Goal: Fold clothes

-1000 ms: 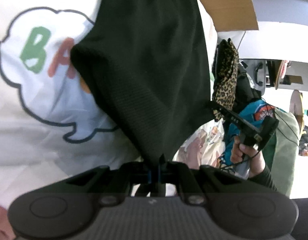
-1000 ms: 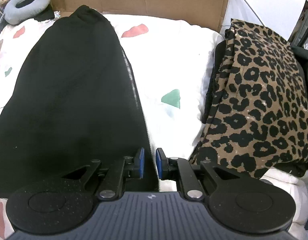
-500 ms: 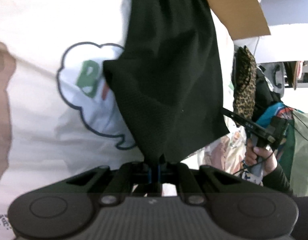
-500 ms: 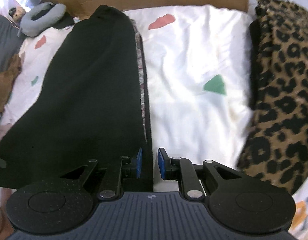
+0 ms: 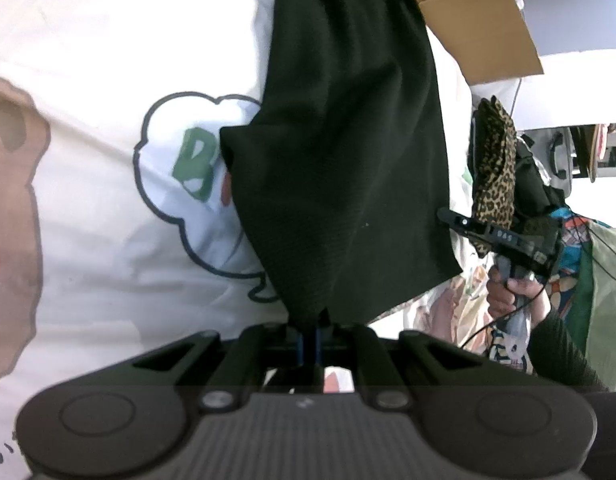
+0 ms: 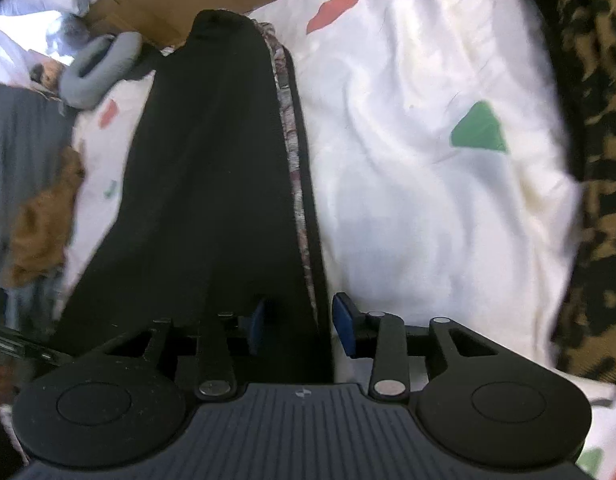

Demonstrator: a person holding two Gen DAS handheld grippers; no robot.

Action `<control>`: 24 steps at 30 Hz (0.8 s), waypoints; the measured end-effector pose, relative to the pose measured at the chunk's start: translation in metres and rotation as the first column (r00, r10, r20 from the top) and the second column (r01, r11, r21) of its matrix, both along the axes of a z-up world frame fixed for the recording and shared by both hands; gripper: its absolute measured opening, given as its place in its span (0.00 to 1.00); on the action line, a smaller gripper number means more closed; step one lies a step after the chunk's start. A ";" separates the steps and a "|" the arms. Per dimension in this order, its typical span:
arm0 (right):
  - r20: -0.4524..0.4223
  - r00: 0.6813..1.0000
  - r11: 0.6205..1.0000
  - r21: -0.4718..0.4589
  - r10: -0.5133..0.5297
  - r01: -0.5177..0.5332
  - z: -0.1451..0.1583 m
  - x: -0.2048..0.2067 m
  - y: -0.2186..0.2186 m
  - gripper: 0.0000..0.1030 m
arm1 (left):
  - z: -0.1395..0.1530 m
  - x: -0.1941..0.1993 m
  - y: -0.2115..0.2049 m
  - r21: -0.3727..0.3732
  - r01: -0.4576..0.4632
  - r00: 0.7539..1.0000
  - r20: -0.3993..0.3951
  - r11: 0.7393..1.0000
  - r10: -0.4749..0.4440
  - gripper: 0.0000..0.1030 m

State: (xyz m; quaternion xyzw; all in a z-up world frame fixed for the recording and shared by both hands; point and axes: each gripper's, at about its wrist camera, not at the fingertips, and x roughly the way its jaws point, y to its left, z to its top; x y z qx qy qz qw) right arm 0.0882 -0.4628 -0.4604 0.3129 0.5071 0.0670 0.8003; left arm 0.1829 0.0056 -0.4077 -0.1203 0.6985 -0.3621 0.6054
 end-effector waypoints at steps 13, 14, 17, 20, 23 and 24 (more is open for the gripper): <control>-0.083 0.996 0.979 0.201 0.028 -0.011 -0.009 0.016 -0.015 0.03 | 0.009 0.000 0.014 -0.041 -0.048 0.998 -0.045 0.998 0.046 0.05; -0.079 0.996 0.978 0.205 0.040 -0.023 -0.005 0.015 -0.011 0.03 | 0.012 0.001 0.018 -0.042 -0.059 0.997 -0.046 0.997 0.057 0.05; -0.063 0.996 0.973 0.223 0.069 -0.053 0.009 0.010 0.002 0.03 | 0.024 0.004 0.032 -0.042 -0.087 0.996 -0.042 0.995 0.085 0.05; -0.046 0.996 0.966 0.250 0.075 -0.061 0.021 0.006 0.017 0.03 | 0.038 0.010 0.041 -0.035 -0.090 0.996 -0.013 0.995 0.089 0.05; -0.040 0.995 0.962 0.262 0.087 -0.073 0.032 0.001 0.029 0.03 | 0.050 0.012 0.049 -0.028 -0.092 0.996 0.007 0.995 0.093 0.05; -0.040 0.995 0.962 0.261 0.094 -0.080 0.035 0.000 0.033 0.03 | 0.052 0.012 0.051 -0.027 -0.094 0.996 0.010 0.995 0.094 0.05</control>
